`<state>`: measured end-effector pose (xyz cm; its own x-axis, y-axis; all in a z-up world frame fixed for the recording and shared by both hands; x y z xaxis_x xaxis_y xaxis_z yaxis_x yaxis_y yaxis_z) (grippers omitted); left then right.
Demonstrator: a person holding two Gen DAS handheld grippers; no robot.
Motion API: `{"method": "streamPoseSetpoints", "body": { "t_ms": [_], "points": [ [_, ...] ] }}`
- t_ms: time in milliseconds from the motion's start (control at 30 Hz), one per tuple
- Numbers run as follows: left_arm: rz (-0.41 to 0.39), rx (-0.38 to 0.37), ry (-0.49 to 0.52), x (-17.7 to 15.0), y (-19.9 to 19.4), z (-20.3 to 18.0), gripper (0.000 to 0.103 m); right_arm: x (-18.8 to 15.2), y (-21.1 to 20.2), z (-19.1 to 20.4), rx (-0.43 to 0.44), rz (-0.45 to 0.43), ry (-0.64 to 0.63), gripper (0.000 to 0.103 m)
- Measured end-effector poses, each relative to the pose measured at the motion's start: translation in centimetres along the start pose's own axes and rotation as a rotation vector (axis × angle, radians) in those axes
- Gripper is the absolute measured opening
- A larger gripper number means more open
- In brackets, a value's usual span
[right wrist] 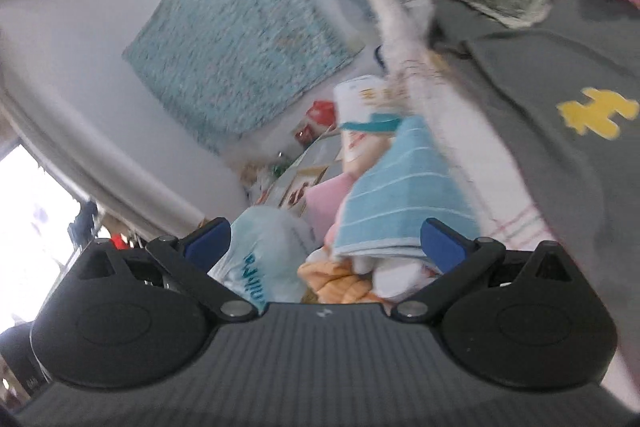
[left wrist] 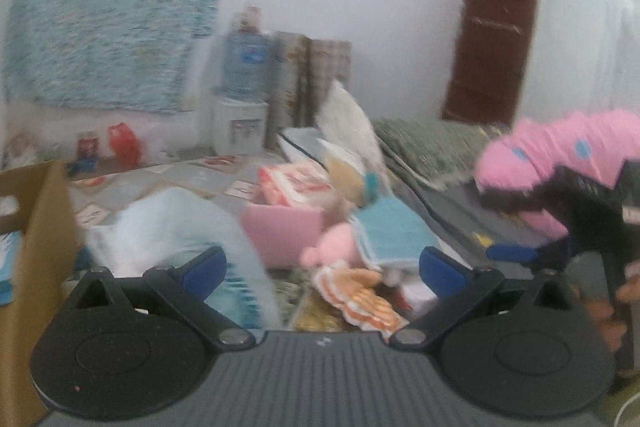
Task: Organize soft objects
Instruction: 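Reach the right tool to the light-blue towel and grasp its edge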
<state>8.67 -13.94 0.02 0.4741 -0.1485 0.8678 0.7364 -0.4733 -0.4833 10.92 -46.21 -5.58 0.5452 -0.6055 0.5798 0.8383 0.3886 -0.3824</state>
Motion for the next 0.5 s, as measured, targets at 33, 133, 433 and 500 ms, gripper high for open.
{"method": "streamPoseSetpoints", "body": {
  "t_ms": [33, 133, 433, 500],
  "points": [
    [0.006, -0.005, 0.018, -0.2, 0.7, -0.9, 0.103, 0.0, 0.2, -0.5, 0.000, -0.007, 0.012, 0.102],
    [0.001, -0.021, 0.079, -0.2, 2.5, -3.1, 0.103, 0.3, 0.7, -2.1, -0.023, -0.022, 0.025, 0.101],
    [0.020, -0.103, 0.182, 1.1, 9.1, -7.6, 0.096, 2.8, 5.0, -3.5, -0.150, 0.057, -0.008, 0.099],
    [0.042, -0.112, 0.180, 1.4, 10.5, -7.9, 0.089, 3.4, 5.9, -3.6, -0.168, 0.066, -0.023, 0.099]
  ]
}}
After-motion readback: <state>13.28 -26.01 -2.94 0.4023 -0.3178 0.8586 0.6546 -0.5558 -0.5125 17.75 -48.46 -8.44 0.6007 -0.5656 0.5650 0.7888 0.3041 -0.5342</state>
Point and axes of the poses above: each gripper's, at about its wrist camera, not at the fingertips, and y roughly the way its jaws point, z to its left, x to its top, the point moved 3 cm from there along y, roughly the way its jaws point, and after that the axes turned 1 degree about z, right-handed, at the moved point
